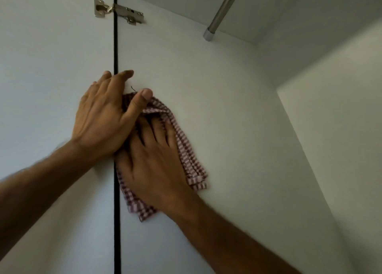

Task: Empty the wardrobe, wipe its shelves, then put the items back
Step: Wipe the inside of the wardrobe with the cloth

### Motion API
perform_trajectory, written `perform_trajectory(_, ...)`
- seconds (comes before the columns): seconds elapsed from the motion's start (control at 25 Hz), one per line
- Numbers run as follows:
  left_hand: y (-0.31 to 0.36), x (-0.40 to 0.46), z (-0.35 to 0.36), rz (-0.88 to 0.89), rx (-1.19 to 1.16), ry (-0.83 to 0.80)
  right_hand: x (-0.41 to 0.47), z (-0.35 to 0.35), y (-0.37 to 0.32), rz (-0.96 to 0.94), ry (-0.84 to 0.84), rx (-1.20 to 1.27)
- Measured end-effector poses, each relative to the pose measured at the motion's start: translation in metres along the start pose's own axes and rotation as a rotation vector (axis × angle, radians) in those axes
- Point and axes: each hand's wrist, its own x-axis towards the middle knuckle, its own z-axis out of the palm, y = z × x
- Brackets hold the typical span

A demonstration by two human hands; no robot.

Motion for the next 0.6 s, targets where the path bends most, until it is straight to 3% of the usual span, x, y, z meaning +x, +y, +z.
perform_trajectory(0.08, -0.001, -0.014, -0.001, 0.039, 0.073, -0.035, -0.031, -0.012, 0.027, -0.105, -0.031, -0.016)
perform_trajectory(0.2, -0.002, -0.026, 0.0, 0.084, 0.194, -0.082, -0.077, -0.035, 0.132, -0.157, -0.021, -0.048)
perform_trajectory(0.24, -0.001, -0.026, 0.001, 0.082, 0.208, -0.094, -0.096, -0.04, 0.18, -0.054, -0.005, -0.091)
perform_trajectory(0.32, -0.001, -0.025, 0.002, 0.081, 0.22, -0.105, -0.142, -0.057, 0.272, 0.345, 0.02, -0.148)
perform_trajectory(0.4, -0.001, -0.025, 0.002, 0.092, 0.243, -0.104, -0.188, -0.076, 0.318, 0.683, -0.012, -0.14)
perform_trajectory(0.48, -0.002, -0.025, 0.002, 0.093, 0.264, -0.104, -0.212, -0.075, 0.322, 0.794, 0.022, -0.088)
perform_trajectory(0.6, -0.002, -0.024, 0.004, 0.098, 0.302, -0.12, -0.18, -0.057, 0.248, 0.817, 0.118, -0.013)
